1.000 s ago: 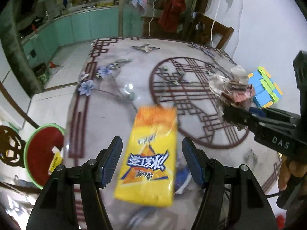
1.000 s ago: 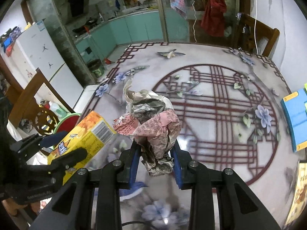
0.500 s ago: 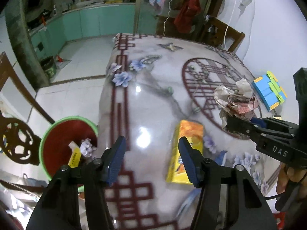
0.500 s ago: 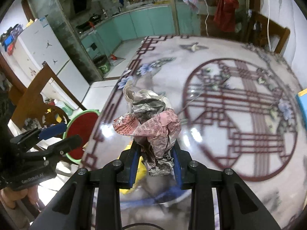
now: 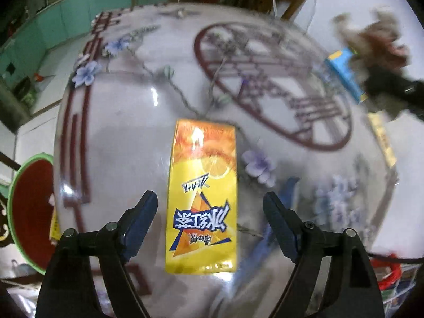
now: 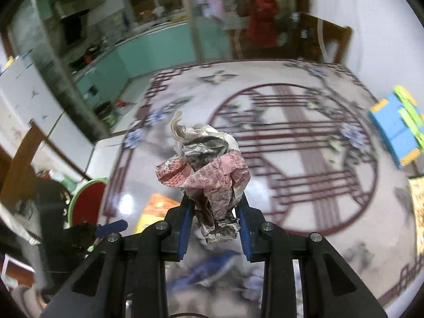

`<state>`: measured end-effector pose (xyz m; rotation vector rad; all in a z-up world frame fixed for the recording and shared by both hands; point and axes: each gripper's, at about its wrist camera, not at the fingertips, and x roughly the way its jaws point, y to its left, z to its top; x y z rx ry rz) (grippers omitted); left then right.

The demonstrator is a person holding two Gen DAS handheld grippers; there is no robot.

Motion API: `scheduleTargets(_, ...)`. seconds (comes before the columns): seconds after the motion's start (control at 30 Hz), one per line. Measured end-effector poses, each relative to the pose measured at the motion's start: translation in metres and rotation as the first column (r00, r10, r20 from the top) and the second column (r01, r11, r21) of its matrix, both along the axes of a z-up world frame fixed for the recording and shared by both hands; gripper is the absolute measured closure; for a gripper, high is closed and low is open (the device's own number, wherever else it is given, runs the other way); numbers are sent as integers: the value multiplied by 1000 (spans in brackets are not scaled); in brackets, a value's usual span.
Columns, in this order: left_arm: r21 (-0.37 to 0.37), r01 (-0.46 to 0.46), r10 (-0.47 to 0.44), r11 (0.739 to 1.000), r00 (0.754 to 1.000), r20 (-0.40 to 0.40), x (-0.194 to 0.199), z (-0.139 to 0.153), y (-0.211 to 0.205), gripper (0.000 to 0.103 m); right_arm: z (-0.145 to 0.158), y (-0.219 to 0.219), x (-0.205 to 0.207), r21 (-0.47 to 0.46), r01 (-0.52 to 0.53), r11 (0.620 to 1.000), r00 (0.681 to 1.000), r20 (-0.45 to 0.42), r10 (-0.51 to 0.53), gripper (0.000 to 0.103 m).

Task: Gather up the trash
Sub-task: 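Carry both items over the red bucket and open both grippers to drop them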

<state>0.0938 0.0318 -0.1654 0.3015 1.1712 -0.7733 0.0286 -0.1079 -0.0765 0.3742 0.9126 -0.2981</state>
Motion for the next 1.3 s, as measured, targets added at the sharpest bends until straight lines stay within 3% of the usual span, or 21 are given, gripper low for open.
scheduleTargets(0.03,3,-3,3,1000,1000,-15,0,-5,1,39,1,-5,-4,0,16,1000,1000,-3,-16,74)
scheduleTargets(0.07,1,-5,5,1000,1000,-29,1,-8,4,46,1,-10,-9,2,33,999,999,-8,-33,74)
scheduleTargets(0.3,-29,-66,67,997,997,45,10,22,28,47,-3,-15,-15,16,47,999,999,-18,-46,74)
scheduleTargets(0.63,-91,-183,192,979,976,103,37,67,81,47,-7,33,24,14,-92,996,996,-13,92,74)
scheduleTargets(0.93,-110,-294,306,949,945,118,56,74,134,47,-6,82,53,14,-195,981,981,-2,195,74)
scheduleTargets(1.3,-84,-400,407,913,906,113,71,63,192,46,-6,149,86,19,-330,944,944,8,330,74)
